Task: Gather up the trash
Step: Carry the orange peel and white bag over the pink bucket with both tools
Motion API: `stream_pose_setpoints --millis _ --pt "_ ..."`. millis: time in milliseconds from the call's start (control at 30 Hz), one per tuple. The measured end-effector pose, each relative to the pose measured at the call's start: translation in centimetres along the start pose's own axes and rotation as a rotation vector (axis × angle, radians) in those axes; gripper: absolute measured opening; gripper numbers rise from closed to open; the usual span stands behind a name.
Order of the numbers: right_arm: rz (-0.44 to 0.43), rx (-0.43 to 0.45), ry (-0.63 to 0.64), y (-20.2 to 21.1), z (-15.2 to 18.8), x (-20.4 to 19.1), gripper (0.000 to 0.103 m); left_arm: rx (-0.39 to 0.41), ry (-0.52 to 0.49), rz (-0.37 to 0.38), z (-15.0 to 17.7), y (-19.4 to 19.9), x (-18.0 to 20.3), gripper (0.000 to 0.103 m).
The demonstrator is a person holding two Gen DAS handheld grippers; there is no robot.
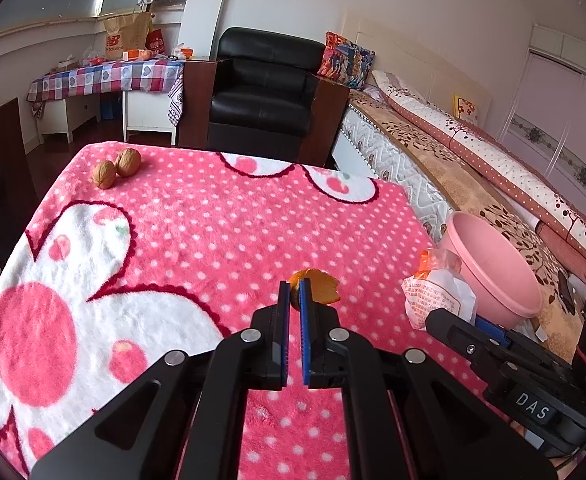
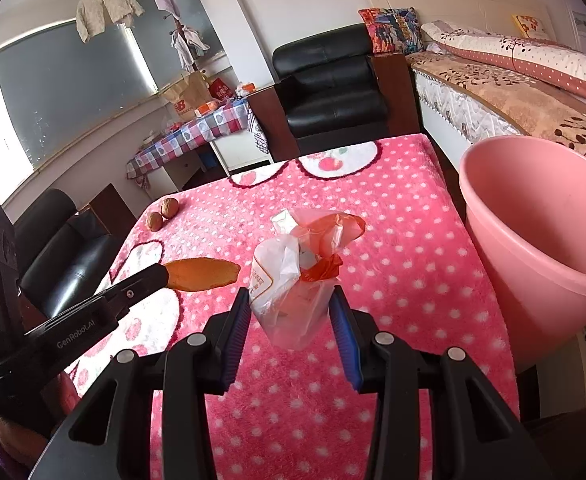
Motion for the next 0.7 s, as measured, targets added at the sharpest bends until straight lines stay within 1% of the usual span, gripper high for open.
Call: stream_pose_setpoints --millis 100,300,500,700 --pt "-0.007 0.011 0.002 0.9 -0.6 -0.3 0.040 0.017 -0.005 0.002 -0.7 0.5 0.2 0.004" --pt "0.018 0.048 0.020 2.8 -2.3 -0.1 0.040 0.041 -0.026 0.020 -1.9 1.0 1.8 0.004" --pt "0.061 0.108 0.005 5.7 -4.7 2.1 0.040 0.074 -0.061 0.064 -4.0 1.5 4.8 0.004" --pt "0.115 0.178 -0.053 8.8 -7.3 6.2 0.040 0.102 -0.129 0.147 -6.5 1.5 10.0 0.004"
Point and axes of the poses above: each gripper's, at about its wrist camera, not at the fingertips, and y roughly against the way its jaws point, x to its right, z to its underside, the point moved 8 cm from there along -y, roughly the way its jaws point, and after that the axes turned 6 degrees about -y, right-handed, at the moved point
